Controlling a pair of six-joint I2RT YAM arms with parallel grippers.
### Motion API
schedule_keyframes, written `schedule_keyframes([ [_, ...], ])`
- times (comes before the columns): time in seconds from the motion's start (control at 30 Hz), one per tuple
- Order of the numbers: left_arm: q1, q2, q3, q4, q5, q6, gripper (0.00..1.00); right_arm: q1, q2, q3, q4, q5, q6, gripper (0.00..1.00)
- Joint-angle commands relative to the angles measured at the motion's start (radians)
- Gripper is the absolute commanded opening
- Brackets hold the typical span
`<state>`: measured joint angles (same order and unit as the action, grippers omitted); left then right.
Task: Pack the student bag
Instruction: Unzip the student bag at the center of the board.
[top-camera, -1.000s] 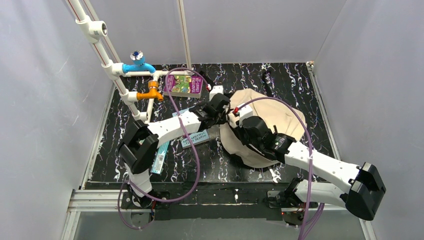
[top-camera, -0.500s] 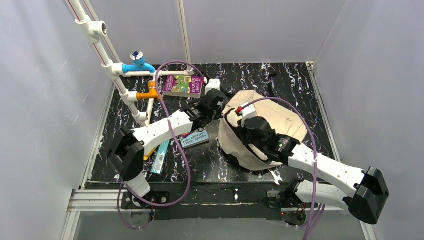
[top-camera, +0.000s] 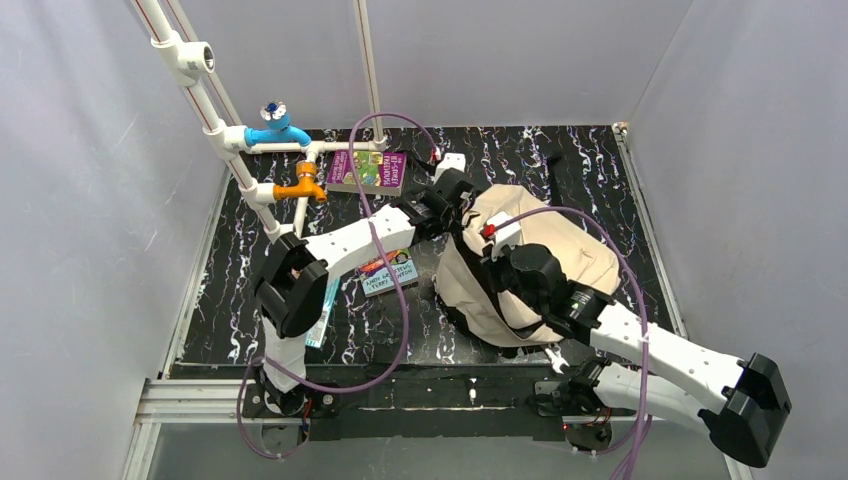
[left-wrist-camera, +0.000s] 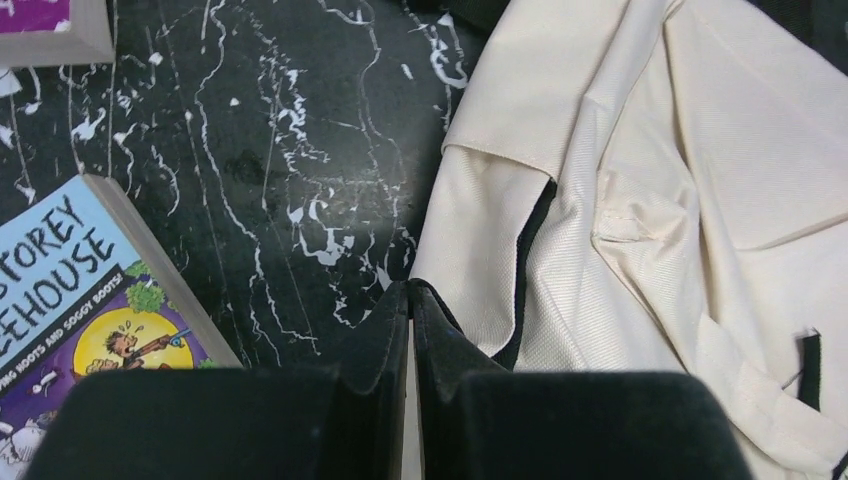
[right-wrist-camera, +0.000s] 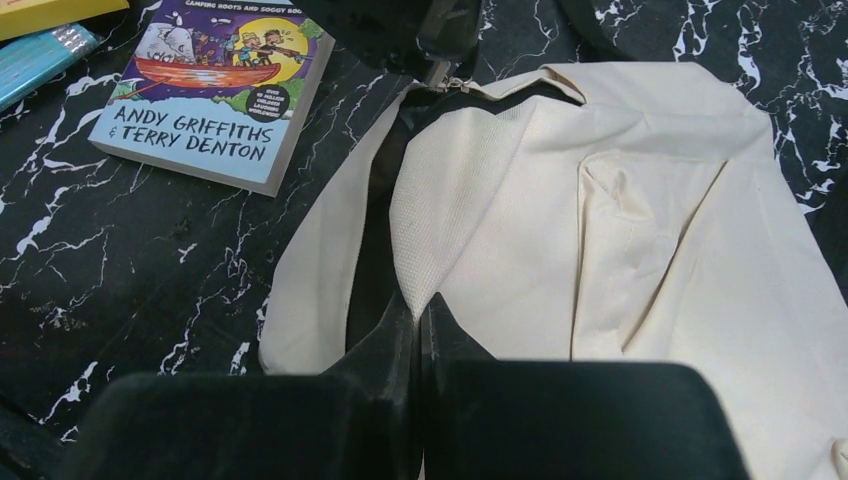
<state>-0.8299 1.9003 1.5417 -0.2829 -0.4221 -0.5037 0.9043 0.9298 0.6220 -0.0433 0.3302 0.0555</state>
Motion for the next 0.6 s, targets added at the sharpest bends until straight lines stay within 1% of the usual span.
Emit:
schedule_keyframes([
  [0.0, 0.058, -0.082, -0.032, 0.070, -0.061, 0.100, 0.00, 0.022, -0.087, 0.012, 0.067, 0.000, -0.015, 0.01],
  [0.07, 0.058, -0.185, -0.140, 0.151, 0.066, 0.117, 0.00, 0.021, -0.074, 0.024, 0.076, 0.019, -0.011, 0.01],
  [0.17, 0.058, -0.315, -0.304, 0.272, 0.126, 0.102, 0.00, 0.019, -0.060, 0.028, 0.109, 0.051, -0.011, 0.01],
  [0.23, 0.058, -0.341, -0.340, 0.327, 0.135, 0.085, 0.00, 0.015, -0.057, 0.030, 0.123, 0.038, -0.017, 0.01],
  [0.3, 0.058, -0.311, -0.308, 0.306, 0.129, 0.093, 0.00, 0.012, -0.057, 0.035, 0.120, 0.012, -0.019, 0.01],
  [0.4, 0.058, -0.220, -0.204, 0.212, 0.116, 0.094, 0.00, 0.012, -0.064, 0.046, 0.098, 0.008, 0.004, 0.01],
  [0.5, 0.058, -0.167, -0.108, 0.100, 0.075, 0.069, 0.01, 0.010, -0.066, 0.047, 0.092, 0.061, 0.037, 0.01],
  [0.53, 0.059, -0.160, -0.078, 0.050, 0.069, 0.063, 0.06, 0.010, -0.056, 0.048, 0.090, 0.087, 0.046, 0.01],
  [0.57, 0.059, -0.163, -0.058, -0.001, 0.073, 0.059, 0.15, 0.008, -0.044, 0.050, 0.090, 0.109, 0.054, 0.01],
])
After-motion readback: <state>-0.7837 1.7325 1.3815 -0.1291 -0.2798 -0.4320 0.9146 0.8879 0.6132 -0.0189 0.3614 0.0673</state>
